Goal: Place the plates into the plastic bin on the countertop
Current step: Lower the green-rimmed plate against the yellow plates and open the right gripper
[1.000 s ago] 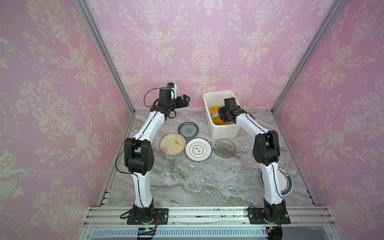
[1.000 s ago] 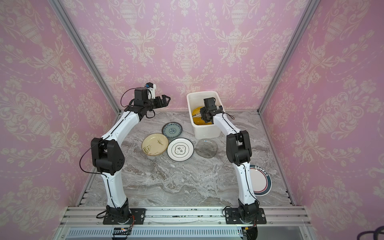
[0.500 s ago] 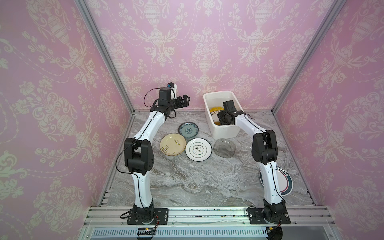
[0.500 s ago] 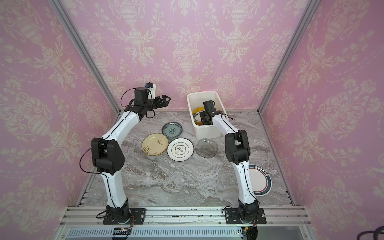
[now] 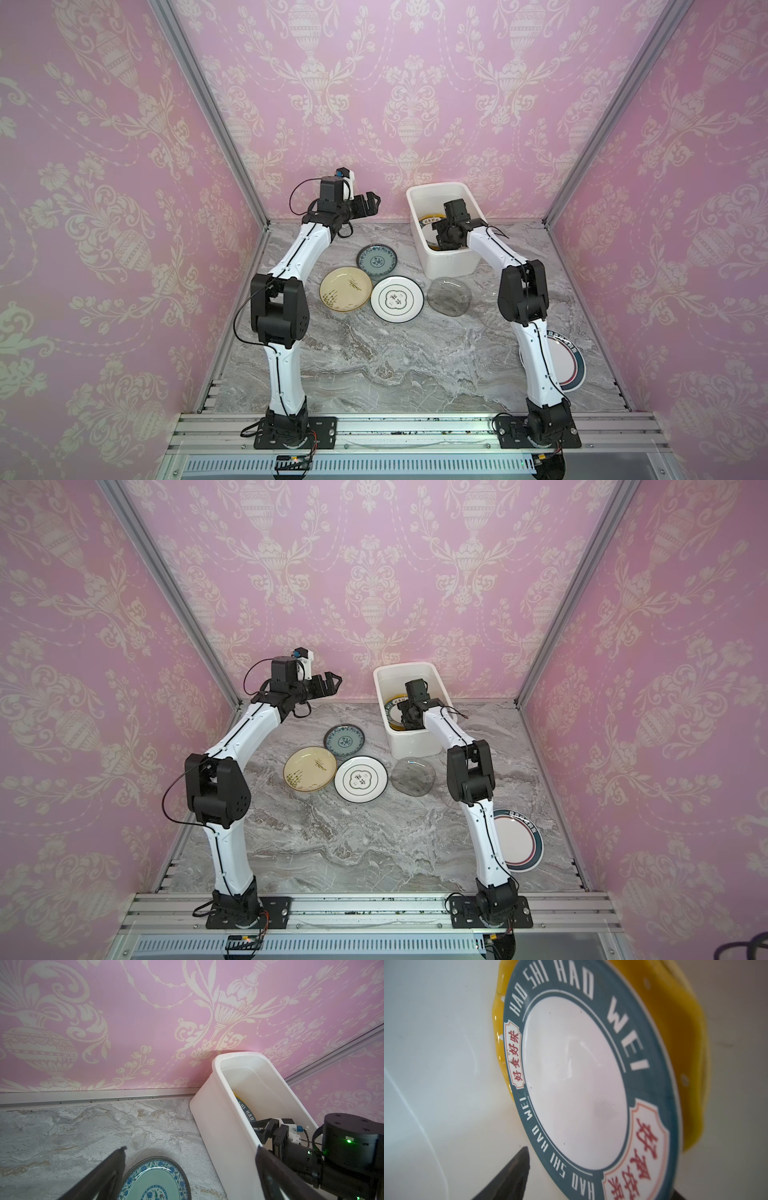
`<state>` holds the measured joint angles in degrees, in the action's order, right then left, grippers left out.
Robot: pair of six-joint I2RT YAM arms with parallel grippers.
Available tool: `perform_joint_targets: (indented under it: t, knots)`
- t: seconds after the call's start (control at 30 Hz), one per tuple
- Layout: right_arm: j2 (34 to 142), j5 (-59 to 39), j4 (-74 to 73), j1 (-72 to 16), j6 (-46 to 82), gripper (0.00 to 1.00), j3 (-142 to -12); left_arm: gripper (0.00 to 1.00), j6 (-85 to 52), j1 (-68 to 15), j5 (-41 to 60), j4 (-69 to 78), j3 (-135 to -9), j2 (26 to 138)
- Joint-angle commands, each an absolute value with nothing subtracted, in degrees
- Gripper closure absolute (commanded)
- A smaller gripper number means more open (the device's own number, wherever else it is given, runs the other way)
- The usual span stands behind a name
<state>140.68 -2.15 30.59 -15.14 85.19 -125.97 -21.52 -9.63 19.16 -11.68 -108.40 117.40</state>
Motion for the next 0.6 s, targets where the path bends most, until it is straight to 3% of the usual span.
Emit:
perform_joint_targets:
  t: [0.0, 0.2, 0.37, 0.57]
  knots:
    - [142.94, -2.03, 33.61, -14.45, 84.64, 0.23, -128.86, 0.01, -21.73, -9.67, 19.54, -12.12, -110.48, 118.34]
    - [144.04, -2.11, 34.34, -14.25, 83.97, 0.16, -129.99, 0.01, -22.02, -9.65, 19.38, -12.46, -110.71, 118.58]
    - [144.05, -1.74, 34.86, -14.06, 82.09, 0.00, -131.32, 0.01, -21.76, -9.60, 19.32, -13.06, -111.71, 119.01]
    - [143.96, -1.23, 34.49, -13.97, 80.61, 0.00, -133.07, 0.01, -21.20, -9.63, 19.36, -13.52, -111.95, 118.43]
